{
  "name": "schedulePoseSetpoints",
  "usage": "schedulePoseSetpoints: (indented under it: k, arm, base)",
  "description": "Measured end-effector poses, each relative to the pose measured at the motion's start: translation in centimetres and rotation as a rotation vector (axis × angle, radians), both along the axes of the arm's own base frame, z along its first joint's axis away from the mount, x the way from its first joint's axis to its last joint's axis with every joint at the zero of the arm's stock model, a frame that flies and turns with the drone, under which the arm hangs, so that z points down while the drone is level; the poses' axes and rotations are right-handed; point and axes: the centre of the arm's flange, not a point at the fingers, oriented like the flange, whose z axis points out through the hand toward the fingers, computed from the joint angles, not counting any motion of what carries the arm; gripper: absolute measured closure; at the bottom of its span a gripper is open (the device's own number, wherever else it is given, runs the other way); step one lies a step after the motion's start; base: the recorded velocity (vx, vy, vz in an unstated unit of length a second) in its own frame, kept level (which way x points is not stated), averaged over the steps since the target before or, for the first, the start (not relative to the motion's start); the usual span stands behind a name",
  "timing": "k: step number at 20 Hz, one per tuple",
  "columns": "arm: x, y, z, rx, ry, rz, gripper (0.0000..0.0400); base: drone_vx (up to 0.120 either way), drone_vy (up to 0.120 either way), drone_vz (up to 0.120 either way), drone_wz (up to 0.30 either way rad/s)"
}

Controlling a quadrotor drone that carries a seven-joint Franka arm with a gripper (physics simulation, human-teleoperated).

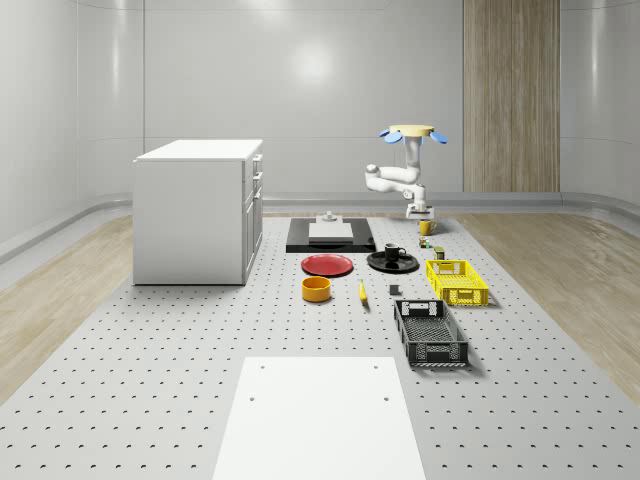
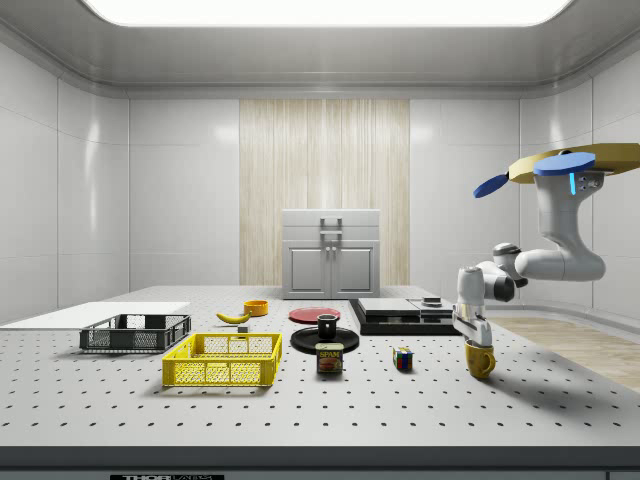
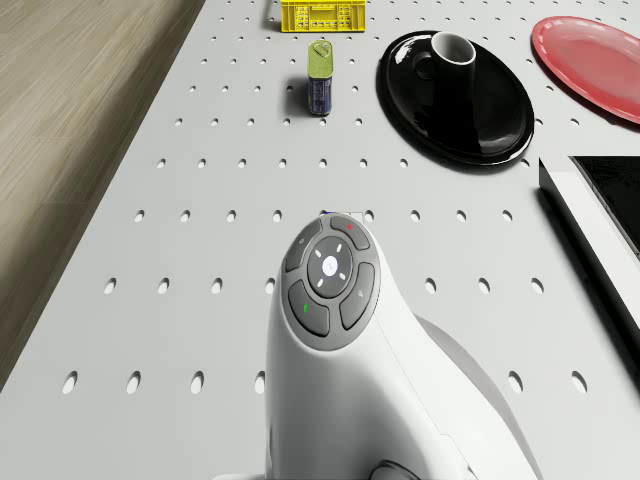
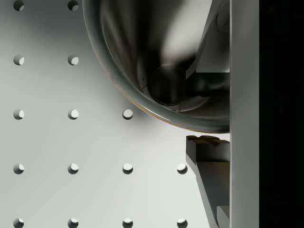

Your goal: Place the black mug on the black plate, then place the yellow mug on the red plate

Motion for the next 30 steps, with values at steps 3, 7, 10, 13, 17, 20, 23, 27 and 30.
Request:
schedulePoseSetpoints:
  k: [3, 7, 10, 13, 17, 20, 23, 27, 30]
  arm:
    - [0.0, 0.0, 0.0, 0.000, 0.000, 0.000, 0.0294]
    - [0.0, 0.0, 0.0, 0.000, 0.000, 0.000, 0.0298]
    - [0.0, 0.0, -0.6, 0.000, 0.000, 0.000, 0.0299]
    - [0.0, 0.0, -1.6, 0.000, 0.000, 0.000, 0.0299]
    - [0.0, 0.0, -3.3, 0.000, 0.000, 0.000, 0.0300]
    - [0.0, 0.0, -4.0, 0.000, 0.000, 0.000, 0.0300]
    - [0.0, 0.0, -4.5, 0.000, 0.000, 0.000, 0.0300]
    - [0.0, 0.0, -4.8, 0.000, 0.000, 0.000, 0.0300]
    - [0.0, 0.0, -4.9, 0.000, 0.000, 0.000, 0.0300]
  base:
    - [0.000, 0.000, 0.000, 0.000]
    - [0.000, 0.000, 0.000, 0.000]
    - [0.000, 0.000, 0.000, 0.000]
    - [0.000, 0.000, 0.000, 0.000]
    - [0.000, 0.000, 0.110, 0.000]
    - [0.000, 0.000, 0.120, 0.000]
    - [0.000, 0.000, 0.120, 0.000]
    - [0.000, 0.000, 0.120, 0.000]
    - [0.000, 0.000, 0.120, 0.000]
